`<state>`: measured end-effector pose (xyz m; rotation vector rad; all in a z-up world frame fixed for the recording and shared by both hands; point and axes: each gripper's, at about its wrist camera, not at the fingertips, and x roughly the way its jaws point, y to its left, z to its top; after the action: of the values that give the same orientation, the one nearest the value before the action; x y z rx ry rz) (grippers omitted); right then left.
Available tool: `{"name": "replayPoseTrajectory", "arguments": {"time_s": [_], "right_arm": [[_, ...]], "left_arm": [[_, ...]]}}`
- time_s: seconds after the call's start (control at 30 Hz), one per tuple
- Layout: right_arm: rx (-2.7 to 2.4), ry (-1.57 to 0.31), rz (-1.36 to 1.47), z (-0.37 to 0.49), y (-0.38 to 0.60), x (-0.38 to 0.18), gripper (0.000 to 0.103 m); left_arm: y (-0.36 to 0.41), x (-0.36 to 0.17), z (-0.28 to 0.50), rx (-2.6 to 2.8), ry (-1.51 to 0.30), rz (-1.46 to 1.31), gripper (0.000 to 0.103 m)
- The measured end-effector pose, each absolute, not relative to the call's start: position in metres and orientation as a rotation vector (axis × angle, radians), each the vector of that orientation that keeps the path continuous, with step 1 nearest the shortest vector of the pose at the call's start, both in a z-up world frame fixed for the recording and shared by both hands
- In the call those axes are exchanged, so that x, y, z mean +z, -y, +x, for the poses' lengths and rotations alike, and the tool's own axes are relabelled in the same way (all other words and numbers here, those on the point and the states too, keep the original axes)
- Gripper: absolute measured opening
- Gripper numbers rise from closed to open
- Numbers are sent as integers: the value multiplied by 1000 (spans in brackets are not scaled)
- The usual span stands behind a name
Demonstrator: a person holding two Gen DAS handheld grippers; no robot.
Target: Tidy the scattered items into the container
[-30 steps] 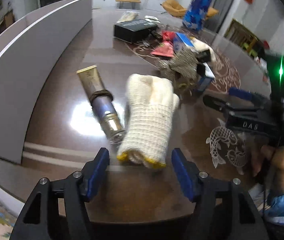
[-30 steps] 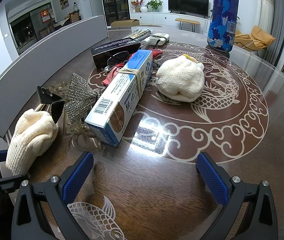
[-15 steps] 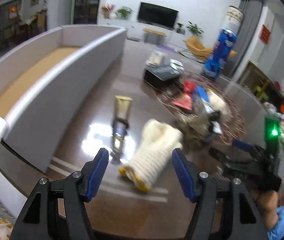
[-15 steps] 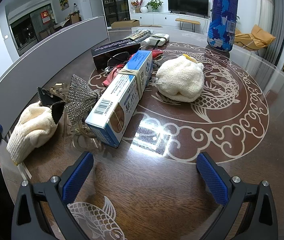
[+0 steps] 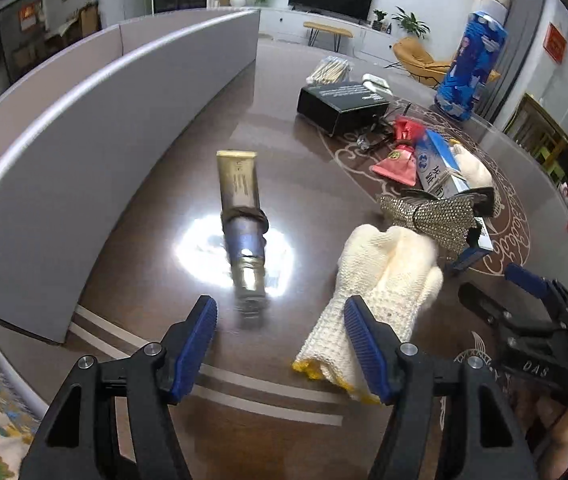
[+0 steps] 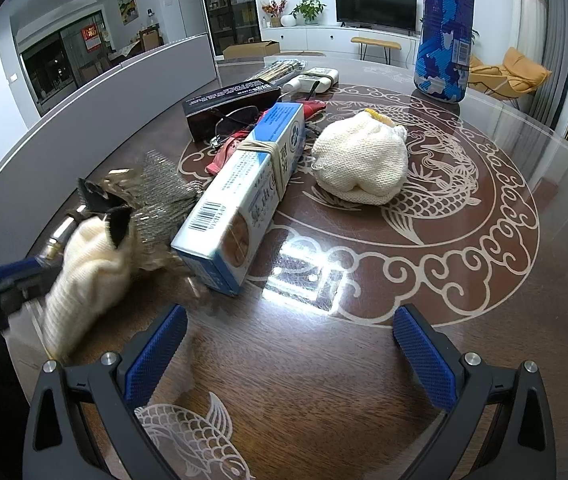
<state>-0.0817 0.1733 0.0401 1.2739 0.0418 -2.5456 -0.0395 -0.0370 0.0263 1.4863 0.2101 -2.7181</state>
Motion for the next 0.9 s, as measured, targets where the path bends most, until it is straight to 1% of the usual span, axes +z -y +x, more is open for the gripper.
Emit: {"name": "replayPoseTrajectory", "arguments": {"time_s": [0.1,0.17,0.4,0.5,0.7,0.73,0.77,0.83,0.9], "right_arm": [[-2526,41,1248,-81,-182,42,103],[-2518,74,1238,-81,-186,42,103],[-2536,2,1261,-79,-178,42,103],[-2534,13,1257,-78,-178,42,103],[-2526,48,1246,-79,-182,43,103],[-2526,48,1247,-80,-183,43,103],[-2526,48,1247,-79,-182,43,103],[-2525,48,1246,-80,-183,43,103],[-2525,48,1246,-79,-182,43,103]], "left_arm": [[53,33,-32,-2691,-264,1465,66],[64,31,-34,-2670,-234,1480,66],[67,26,-77,-2652,-168,1537,66],[64,19,-97,-2619,-168,1557,66],[51,11,-115,-2599,-52,1557,65],[50,12,-114,-2616,-37,1540,58],[49,12,-112,-2638,-30,1526,38],[49,13,-110,-2645,-2,1513,29],[48,14,-102,-2648,45,1489,29]]}}
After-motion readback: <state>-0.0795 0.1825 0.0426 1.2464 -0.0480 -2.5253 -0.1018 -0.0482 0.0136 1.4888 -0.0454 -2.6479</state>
